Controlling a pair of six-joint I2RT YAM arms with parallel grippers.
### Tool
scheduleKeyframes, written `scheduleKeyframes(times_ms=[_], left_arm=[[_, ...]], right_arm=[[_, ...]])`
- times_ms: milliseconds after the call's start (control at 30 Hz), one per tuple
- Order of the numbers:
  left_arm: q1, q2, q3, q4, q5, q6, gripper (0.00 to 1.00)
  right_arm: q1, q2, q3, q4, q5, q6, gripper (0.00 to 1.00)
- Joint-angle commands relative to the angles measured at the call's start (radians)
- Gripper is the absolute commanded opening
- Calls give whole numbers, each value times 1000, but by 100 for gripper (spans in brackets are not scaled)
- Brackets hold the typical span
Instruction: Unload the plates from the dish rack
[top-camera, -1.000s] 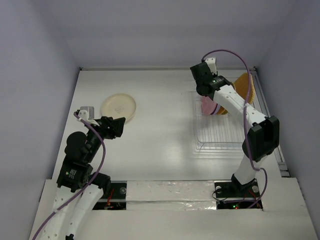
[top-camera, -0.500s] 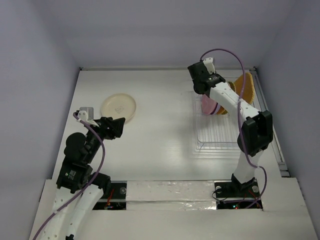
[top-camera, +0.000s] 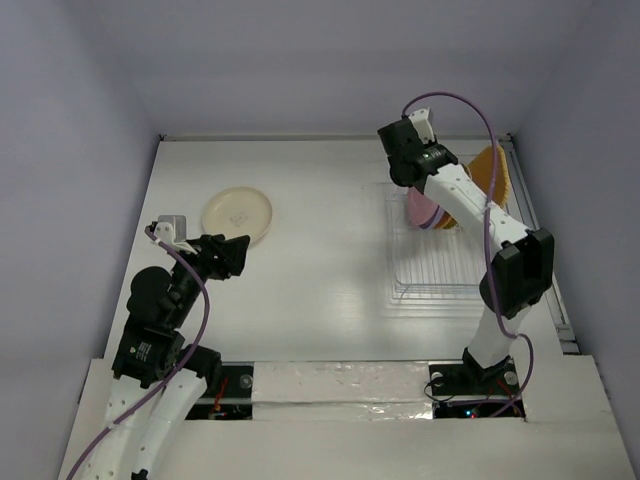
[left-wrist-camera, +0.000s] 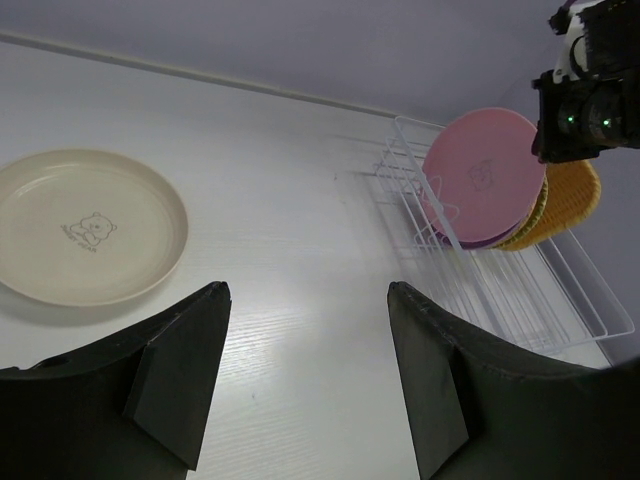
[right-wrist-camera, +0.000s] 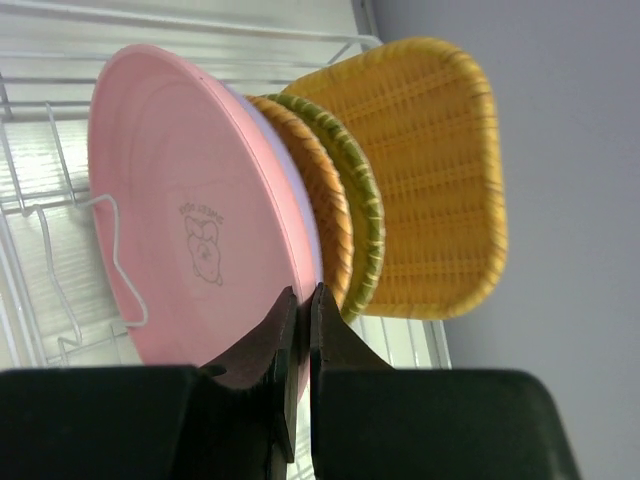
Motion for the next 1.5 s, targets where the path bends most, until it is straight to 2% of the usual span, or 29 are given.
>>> scheduleKeyframes(times_ms=[0,267,467,700,833,1000,1200,1467], left_arm=[[4,-9,-3,49,10,7,61],[4,-8,-3,47,14,7,61],[4,-5,-3,47,11,7,61],[4,0,-1,46,2,5,61],[4,0,-1,46,-4,4,61],[4,-2,-1,43,-15,2,60],[13,4,-1,38,-27,-3,57],[13,18,-3,41,-22,-4,57]], right_arm=[[34,-117,92,25,54,10,0],[64,-182,141,-33,64,24,0],[84,-248,172,-45,-14,44,0],[94,-303,129,30,-164,60,0],[144,-309,54,201,-365,115,0],[241,-178,66,353,-563,200,0],[282,95,156,531,-756,368,0],[301,414,354,616,-831,593,0]])
